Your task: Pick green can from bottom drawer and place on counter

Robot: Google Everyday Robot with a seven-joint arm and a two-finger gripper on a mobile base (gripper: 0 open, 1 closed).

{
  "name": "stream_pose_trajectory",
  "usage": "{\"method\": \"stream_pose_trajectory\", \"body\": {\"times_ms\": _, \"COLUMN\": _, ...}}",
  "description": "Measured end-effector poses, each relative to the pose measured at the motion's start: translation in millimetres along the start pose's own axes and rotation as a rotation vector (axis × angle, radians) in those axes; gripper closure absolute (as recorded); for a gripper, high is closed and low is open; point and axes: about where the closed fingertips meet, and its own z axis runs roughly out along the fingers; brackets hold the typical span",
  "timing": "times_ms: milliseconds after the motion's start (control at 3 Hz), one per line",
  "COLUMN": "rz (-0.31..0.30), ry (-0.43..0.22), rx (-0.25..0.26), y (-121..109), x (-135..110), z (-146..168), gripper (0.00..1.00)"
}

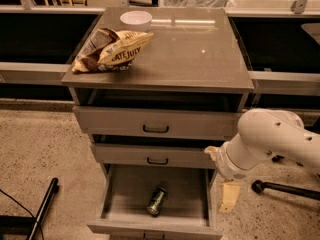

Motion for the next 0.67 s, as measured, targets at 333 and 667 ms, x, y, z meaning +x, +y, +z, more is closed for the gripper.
{"method": "stream_pose_trajectory", "body": {"times_ms": 333, "rz": -0.108, "ry": 0.016, "rx": 0.021, "y": -5, "x": -12, "z": 32, "gripper": 0.0}}
{"method": "stream_pose_trajectory", "body": {"times_ms": 667, "rz": -0.33, "ry": 0.0, "rx": 0.056, "y": -1, "x": -35, "z": 89, "gripper": 0.0}}
